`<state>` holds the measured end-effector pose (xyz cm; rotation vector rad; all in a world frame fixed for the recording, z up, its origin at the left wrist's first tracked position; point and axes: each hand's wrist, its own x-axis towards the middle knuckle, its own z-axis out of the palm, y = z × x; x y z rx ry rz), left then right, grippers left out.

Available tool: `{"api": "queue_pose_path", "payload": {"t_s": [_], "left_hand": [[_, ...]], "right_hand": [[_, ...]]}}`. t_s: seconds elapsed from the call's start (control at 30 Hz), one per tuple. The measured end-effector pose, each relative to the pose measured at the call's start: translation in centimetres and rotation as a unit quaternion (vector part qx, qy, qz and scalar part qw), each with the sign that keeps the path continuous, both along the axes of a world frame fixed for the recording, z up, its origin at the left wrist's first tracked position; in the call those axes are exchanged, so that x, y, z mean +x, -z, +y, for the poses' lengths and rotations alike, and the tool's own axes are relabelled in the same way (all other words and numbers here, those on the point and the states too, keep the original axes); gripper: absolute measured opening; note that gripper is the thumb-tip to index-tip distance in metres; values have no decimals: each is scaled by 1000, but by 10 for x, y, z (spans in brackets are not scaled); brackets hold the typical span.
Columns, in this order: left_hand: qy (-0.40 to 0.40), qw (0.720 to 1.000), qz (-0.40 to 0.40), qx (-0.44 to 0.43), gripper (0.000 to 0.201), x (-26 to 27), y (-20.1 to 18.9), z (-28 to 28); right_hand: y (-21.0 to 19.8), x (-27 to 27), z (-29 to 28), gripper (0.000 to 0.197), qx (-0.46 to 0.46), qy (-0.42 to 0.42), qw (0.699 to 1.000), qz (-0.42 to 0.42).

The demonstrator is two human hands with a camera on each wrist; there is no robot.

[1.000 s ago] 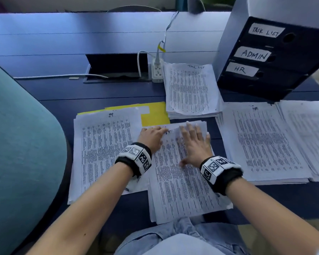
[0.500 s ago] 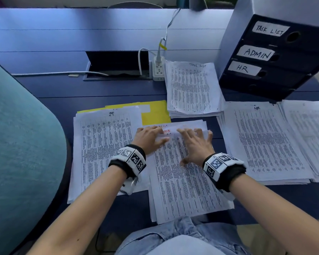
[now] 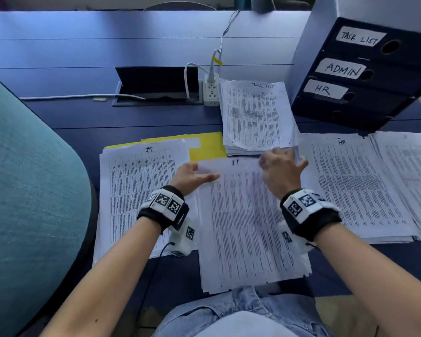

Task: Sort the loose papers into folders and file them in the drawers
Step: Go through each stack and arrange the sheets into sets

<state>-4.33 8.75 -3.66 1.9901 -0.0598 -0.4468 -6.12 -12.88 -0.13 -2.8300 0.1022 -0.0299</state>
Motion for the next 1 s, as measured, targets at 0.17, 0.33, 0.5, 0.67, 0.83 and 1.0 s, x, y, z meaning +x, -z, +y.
{"api": "queue_pose_path", "payload": {"t_s": [0.17, 0.33, 0.5, 0.67, 0.83, 1.0], "left_hand": [[-73, 985, 16, -156, 11, -6, -14, -10], [-251, 952, -60, -167, 18, 3, -32, 21], [-324, 942, -81, -22, 23, 8, -34, 69], [-426, 889, -137, 98, 49, -17, -26, 92], [-355, 898, -109, 237, 50, -32, -12, 96], [-295, 917, 36, 267, 50, -36, 2, 96]], "right_hand": [[-45, 36, -7, 25, 190, 99, 968, -133], [-40, 37, 6, 66, 371, 152, 916, -20], [-2, 25, 49, 21, 401, 56, 904, 137], [24, 10, 89, 12, 322, 15, 929, 181], [31, -3, 113, 23, 298, -14, 921, 251], [33, -10, 124, 26, 286, -28, 912, 291]]}}
